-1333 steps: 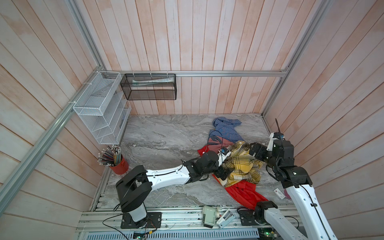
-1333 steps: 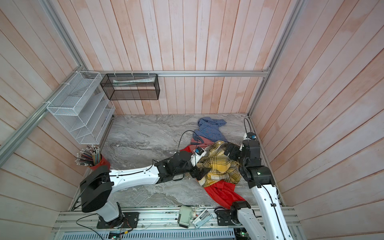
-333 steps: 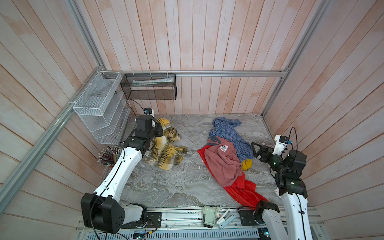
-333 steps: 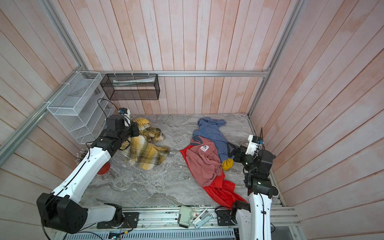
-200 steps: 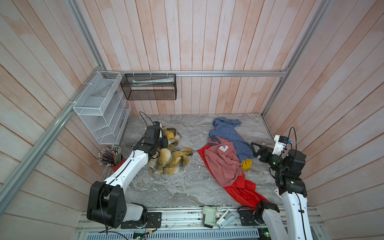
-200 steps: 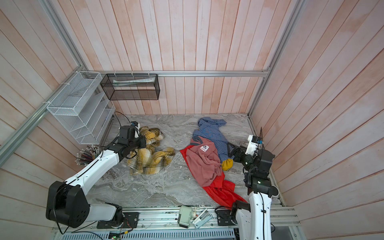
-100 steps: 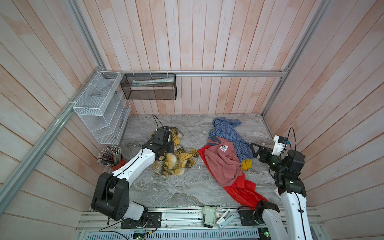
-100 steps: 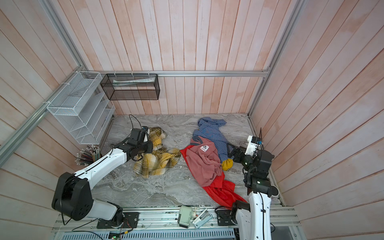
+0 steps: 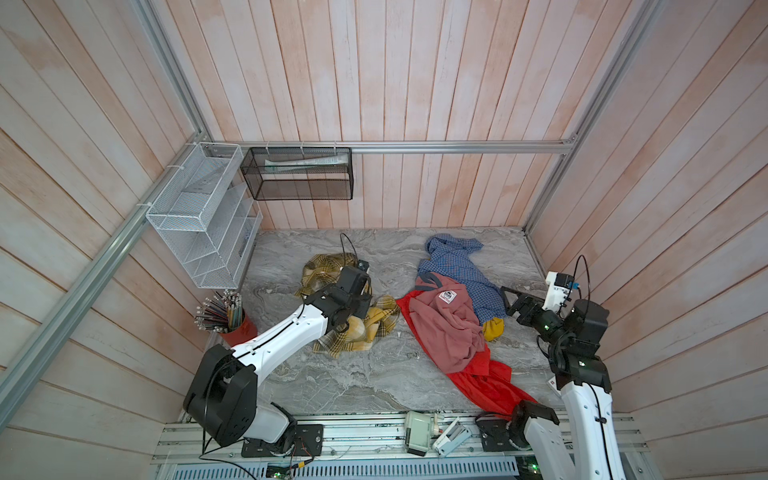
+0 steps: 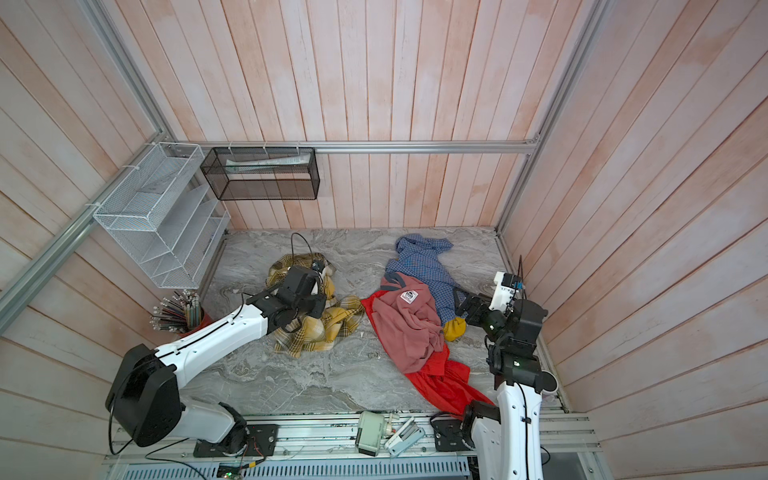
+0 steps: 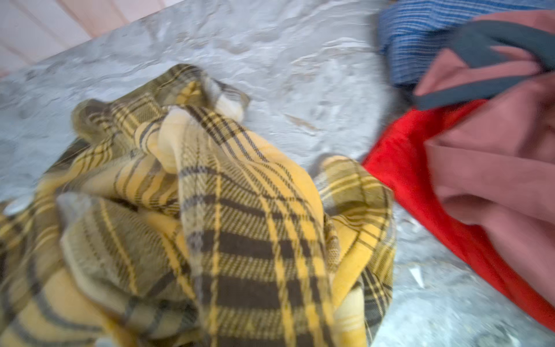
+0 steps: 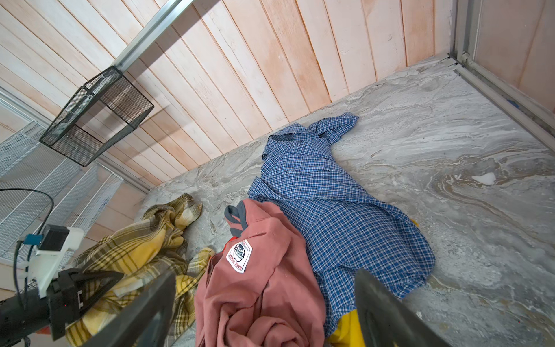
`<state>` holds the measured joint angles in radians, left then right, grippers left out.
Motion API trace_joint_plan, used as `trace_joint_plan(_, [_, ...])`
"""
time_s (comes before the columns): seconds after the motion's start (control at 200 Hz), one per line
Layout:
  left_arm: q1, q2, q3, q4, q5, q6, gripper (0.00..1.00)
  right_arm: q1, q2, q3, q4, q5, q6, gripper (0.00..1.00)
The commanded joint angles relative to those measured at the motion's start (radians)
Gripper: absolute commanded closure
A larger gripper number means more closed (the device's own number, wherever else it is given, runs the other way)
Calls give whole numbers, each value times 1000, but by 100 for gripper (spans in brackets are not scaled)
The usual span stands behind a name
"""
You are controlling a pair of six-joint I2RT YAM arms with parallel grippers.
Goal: Pick out a specific cloth from the pile
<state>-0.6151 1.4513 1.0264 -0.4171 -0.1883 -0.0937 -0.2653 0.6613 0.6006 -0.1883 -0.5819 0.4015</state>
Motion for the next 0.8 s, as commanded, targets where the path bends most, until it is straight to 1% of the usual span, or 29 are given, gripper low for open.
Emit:
trace_joint_plan(0.0, [-8,-9,-21,88,113,34,79,-3,-2,0,-19,-6,-20,7])
trace_joint_plan(0.045, [-13,-7,-27,89,151,36,71,-3,1,3,-30,0,-26,7])
trace_joint_plan(0.07, [-16,-4,-28,83,169,38,68,-2,1,3,-34,4,-29,7])
trace_joint_plan(0.145, [-31,12,-34,68,204,37,66,-3,6,2,-38,6,-30,7])
trace_joint_plan(0.195, [-43,23,-41,68,227,36,61,-3,9,0,-37,7,-29,7])
trace_joint_plan(0.25, [-58,42,-44,66,249,35,60,-2,13,1,-39,10,-31,7])
trace_joint_plan(0.305, [-74,68,-38,61,251,28,60,-3,18,3,-42,16,-36,7])
trace_joint_plan(0.325, [-78,79,-35,60,249,23,57,-4,20,4,-42,18,-36,8])
trace_joint_plan(0.375, [-84,104,-28,62,258,23,57,-2,26,9,-43,18,-38,7])
trace_joint_plan(0.4, [-87,116,-28,67,269,-4,53,-3,30,12,-46,18,-41,7])
trace_joint_plan(0.455, [-97,139,-28,89,287,-14,45,-2,36,22,-57,21,-46,7])
trace_joint_plan(0.59, [-116,187,-28,140,350,-36,41,-3,38,38,-87,39,-65,7])
trace_joint_plan(0.65, [-119,205,-34,157,384,-46,33,-2,38,37,-92,45,-69,7])
trace_joint_plan(0.73, [-136,231,-42,157,383,-46,31,-3,42,38,-100,53,-73,7])
trace_joint_plan(0.755, [-142,239,-44,157,378,-46,26,-4,44,39,-101,57,-74,7])
trace_joint_plan(0.795, [-149,255,-46,152,368,-46,25,-3,49,44,-104,61,-77,7])
